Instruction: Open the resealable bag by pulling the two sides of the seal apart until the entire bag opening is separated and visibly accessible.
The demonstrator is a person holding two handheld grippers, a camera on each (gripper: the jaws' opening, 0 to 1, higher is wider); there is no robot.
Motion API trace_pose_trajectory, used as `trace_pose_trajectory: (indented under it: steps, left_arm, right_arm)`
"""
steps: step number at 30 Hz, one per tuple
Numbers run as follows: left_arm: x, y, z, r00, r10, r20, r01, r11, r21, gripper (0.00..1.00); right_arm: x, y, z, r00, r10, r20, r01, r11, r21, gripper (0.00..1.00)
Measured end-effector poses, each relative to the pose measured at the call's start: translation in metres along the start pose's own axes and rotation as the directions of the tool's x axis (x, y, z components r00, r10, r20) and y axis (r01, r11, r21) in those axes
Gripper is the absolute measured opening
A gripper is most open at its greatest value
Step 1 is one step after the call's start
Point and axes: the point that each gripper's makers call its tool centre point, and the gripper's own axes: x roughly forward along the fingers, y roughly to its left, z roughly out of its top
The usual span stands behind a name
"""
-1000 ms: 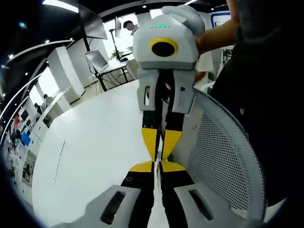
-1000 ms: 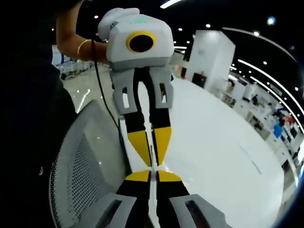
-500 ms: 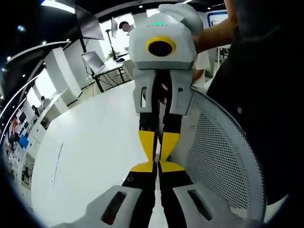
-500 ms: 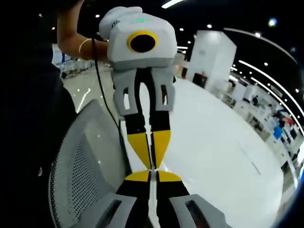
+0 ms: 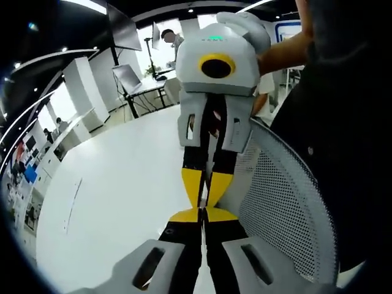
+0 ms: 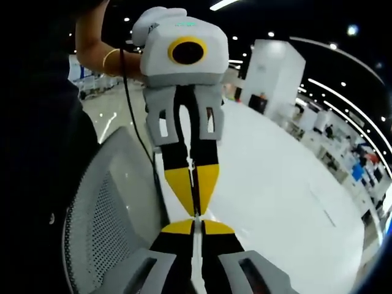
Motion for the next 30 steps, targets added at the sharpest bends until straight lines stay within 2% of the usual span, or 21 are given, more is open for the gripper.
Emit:
trace_pose_trajectory:
  steps: [6,9,16,30]
  left_arm:
    - [-0.002,-0.001,0.000,1.000,0.001,-0.010,-0.001,1.000,0.001,0.00]
    - [-0.004,0.001,0.001,1.000,0.004,-0.003,-0.004,1.000,-0.003,0.00]
    - [-0.006,0.000,0.002,1.000,0.002,0.006,-0.002,1.000,-0.006,0.00]
    - [-0.013,0.004,0.002,1.000,0.026,0.008,-0.026,1.000,-0.006,0.00]
  right_arm:
    - [0.000,0.000,-0.004,1.000,-0.001,-0.021,0.001,1.000,-0.011,0.00]
    - [-0.001,-0.001,-0.005,1.000,-0.001,-0.014,0.001,1.000,0.004,0.00]
    - [-0.002,-0.001,-0.015,0.999,-0.006,-0.047,0.006,1.000,0.001,0.00]
    - [-0.003,-0.003,-0.018,0.999,-0.017,-0.050,0.018,1.000,0.017,0.00]
